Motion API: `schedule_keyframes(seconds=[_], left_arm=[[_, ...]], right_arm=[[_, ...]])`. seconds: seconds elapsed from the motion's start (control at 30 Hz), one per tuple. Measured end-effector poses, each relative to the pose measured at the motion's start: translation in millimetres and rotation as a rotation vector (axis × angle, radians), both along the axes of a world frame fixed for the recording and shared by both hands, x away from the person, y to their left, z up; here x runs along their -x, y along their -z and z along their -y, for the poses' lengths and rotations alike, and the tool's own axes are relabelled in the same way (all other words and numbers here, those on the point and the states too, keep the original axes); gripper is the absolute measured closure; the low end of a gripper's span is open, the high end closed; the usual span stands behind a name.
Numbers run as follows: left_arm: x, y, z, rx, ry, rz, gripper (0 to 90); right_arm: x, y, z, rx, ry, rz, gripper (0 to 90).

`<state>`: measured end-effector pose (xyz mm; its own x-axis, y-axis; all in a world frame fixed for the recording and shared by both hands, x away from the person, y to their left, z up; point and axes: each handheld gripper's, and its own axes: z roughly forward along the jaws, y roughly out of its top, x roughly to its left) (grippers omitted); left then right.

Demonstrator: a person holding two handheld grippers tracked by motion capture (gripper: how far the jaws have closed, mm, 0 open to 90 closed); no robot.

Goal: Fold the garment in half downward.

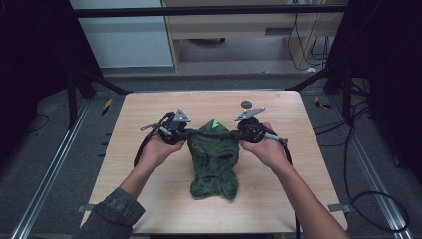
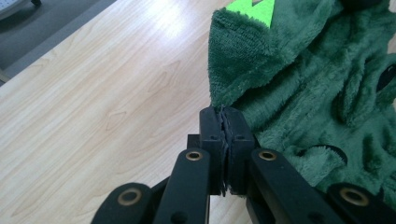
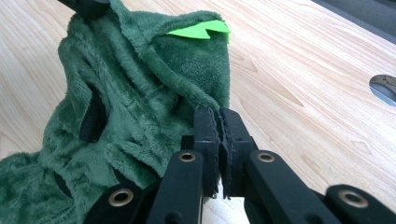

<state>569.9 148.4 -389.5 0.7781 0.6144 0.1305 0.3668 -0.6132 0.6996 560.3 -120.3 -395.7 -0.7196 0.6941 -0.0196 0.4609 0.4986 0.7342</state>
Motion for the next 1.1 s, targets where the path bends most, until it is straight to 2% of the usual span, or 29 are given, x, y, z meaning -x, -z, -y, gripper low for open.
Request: schedule_keyframes(seconds=[0.27, 0.43, 0.6, 0.7, 0.83, 1.1], left_arm=[[-7.4, 5.0, 3.6, -0.029, 0.001, -0.009, 88.3], [-11.8, 4.2, 3.0, -0.020, -0.011, -0.007, 88.3], [-12.8, -3.6, 8.6, -0.016, -0.007, 0.017, 88.1], [-7.6, -3.5, 13.1, -0.043, 0.004, 0.038, 88.1], [3.2, 0.0, 17.1, -0.049, 0.009, 0.066, 88.1], [26.2, 7.6, 16.2, -0.060, 0.009, 0.101, 88.3]], right_arm=[[-11.8, 4.2, -1.7, -0.006, -0.013, -0.032, 86.9], [-17.3, 6.8, -1.3, -0.012, -0.005, -0.027, 86.9], [-21.3, 4.0, 1.8, -0.026, 0.019, -0.008, 86.9], [-16.5, 5.5, 3.0, -0.016, 0.015, 0.006, 86.8], [-2.7, 11.4, 6.0, -0.004, 0.014, 0.020, 86.9], [17.1, 18.5, 5.5, -0.012, 0.014, 0.056, 86.8]])
